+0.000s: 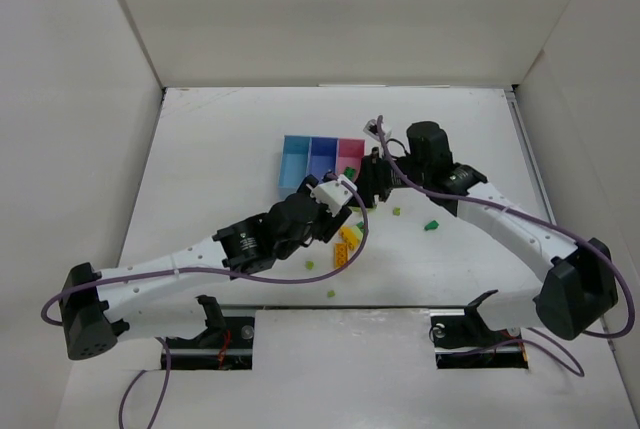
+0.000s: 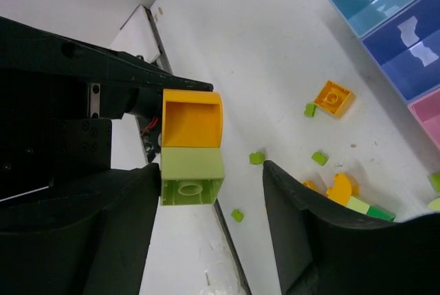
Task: Sort the legos into containers by color
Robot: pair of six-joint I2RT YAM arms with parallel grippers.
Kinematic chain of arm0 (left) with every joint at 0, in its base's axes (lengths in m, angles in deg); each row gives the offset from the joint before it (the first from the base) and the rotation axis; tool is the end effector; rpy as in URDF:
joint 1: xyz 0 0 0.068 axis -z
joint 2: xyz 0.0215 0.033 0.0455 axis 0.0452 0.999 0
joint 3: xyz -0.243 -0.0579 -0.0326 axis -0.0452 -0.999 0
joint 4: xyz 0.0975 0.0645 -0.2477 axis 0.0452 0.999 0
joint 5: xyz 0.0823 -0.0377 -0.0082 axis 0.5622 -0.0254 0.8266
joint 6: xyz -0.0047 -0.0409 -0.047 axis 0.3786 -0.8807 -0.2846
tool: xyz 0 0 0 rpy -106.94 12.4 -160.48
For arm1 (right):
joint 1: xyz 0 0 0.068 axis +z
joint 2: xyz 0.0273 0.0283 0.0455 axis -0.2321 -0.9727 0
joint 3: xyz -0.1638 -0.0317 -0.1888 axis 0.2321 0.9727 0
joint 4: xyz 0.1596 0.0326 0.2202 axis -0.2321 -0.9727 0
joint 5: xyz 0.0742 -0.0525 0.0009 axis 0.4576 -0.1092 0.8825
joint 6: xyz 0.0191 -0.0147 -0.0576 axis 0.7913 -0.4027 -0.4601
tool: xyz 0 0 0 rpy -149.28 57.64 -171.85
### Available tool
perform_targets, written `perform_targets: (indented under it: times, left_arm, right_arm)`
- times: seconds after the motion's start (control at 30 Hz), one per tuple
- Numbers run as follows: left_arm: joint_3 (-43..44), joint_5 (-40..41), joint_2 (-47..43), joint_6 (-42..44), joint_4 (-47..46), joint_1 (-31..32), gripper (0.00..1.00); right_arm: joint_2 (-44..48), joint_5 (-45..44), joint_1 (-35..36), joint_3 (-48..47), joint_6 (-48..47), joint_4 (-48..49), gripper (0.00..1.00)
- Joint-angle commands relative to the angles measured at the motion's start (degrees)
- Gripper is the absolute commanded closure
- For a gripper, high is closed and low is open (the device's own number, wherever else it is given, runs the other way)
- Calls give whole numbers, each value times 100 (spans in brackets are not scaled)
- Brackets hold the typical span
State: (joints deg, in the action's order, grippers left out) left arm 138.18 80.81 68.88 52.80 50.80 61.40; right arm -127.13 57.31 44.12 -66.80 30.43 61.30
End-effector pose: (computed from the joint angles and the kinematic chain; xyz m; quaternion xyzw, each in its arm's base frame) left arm 0.1392 -0.2460 0.2945 0.3596 0.7051 -0.1585 0.5902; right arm 0.2590 0.1930 0.2804 -0.2813 0.7623 0.5000 0.2997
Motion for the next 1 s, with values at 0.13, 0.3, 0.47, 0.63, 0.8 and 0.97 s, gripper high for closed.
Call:
perform_targets:
  times: [0.13,0.3,0.47,0.63,0.8,0.97]
  left_arm:
    - [202,263,20,-99,-514,0,95]
    - [255,430,20,-99,-715,0,95]
    - [255,499,20,-99,-716,0,95]
    - [62,869,-155,-485,-663,0,95]
    - [-113,1001,-260,-828,-479,0,95]
    - [-114,948,-261,-1031,-285,-264,95]
  right_arm:
    - [-94,-127,182,-265,-2,130,52]
    - [-94,-22,182,-265,-2,130,62]
    - [-147,111,104,-265,-2,130,98]
    - [274,111,-581,-98,-116,130,100]
    - [679,50,-1530,34,-406,-370,100]
    - [934,49,-2208,148,-477,-424,100]
